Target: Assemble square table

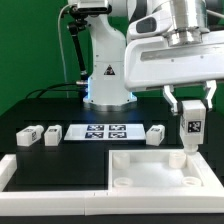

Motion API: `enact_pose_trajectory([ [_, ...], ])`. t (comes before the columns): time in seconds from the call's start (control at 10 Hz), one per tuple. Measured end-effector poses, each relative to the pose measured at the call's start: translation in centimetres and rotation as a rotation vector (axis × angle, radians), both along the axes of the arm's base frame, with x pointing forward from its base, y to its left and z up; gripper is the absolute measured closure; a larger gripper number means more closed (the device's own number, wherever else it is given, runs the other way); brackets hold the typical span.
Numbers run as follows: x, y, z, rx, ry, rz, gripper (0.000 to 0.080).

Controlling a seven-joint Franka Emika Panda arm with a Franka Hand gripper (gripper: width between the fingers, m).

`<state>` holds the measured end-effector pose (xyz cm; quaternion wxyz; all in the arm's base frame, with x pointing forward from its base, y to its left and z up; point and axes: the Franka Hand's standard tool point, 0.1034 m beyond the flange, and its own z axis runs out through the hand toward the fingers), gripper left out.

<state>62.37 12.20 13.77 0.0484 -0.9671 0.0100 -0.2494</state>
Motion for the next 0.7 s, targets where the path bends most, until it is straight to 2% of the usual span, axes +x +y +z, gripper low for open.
enact_pose_trajectory([
  [0.1, -0.3, 0.9, -1.2, 0.005, 0.003, 0.003, 0.0508],
  [0.3, -0.6, 0.6, -2.6, -0.001, 0.011, 0.004, 0.0508],
  [0.5, -0.8, 0.4, -3.1, -0.007, 0.018, 0.006, 0.0508],
  [0.7, -0.6, -0.6, -3.3, -0.028, 0.017, 0.018, 0.0508],
])
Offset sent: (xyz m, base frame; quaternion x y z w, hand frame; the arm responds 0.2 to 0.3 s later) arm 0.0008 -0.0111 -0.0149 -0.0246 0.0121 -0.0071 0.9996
